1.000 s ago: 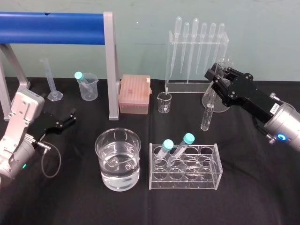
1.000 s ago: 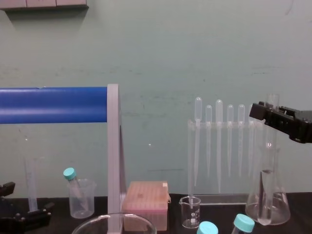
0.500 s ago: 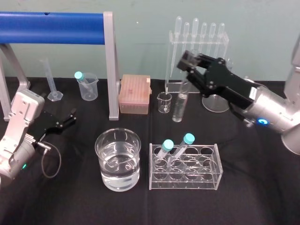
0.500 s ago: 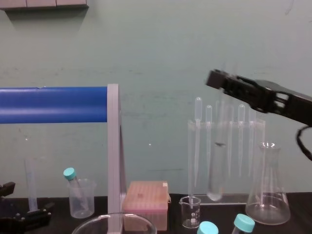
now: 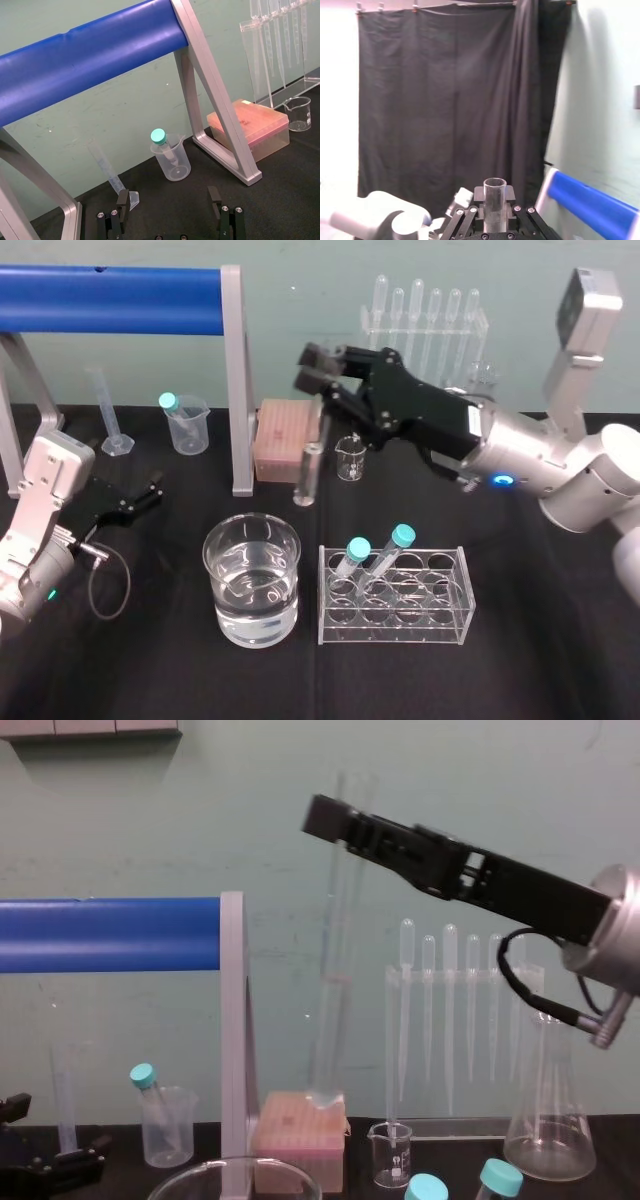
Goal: Hold the test tube with one hand and immerse one end into the beaker, then return it to the test tube rack.
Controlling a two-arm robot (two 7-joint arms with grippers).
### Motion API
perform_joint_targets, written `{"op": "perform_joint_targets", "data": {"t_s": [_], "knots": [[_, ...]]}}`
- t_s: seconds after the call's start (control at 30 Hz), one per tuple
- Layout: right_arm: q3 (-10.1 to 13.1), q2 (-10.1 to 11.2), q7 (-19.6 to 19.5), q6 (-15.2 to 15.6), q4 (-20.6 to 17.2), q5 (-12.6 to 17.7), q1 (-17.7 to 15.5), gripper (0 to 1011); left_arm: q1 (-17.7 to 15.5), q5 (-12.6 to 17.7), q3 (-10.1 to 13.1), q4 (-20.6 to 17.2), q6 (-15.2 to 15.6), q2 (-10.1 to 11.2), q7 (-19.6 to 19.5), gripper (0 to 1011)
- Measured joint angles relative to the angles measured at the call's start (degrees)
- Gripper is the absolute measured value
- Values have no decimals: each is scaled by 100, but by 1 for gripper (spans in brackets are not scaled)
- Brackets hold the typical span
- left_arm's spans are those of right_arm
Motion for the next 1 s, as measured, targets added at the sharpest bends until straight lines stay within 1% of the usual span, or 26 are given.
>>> {"op": "perform_joint_targets", "data": {"t_s": [0.27, 0.37, 0.6, 0.77, 1.0], "knots": [[-314, -152, 271, 79, 141, 66, 192, 242, 0, 0, 0, 0, 0, 0, 0, 1000], [-470, -239, 394, 116, 316, 94, 292, 242, 0, 0, 0, 0, 0, 0, 0, 1000], [-680, -407, 555, 155, 681, 151, 458, 242, 0, 0, 0, 0, 0, 0, 0, 1000], [-866, -570, 670, 166, 1045, 166, 602, 242, 0, 0, 0, 0, 0, 0, 0, 1000], [-1006, -730, 746, 150, 1426, 91, 737, 242, 0, 0, 0, 0, 0, 0, 0, 1000]]}}
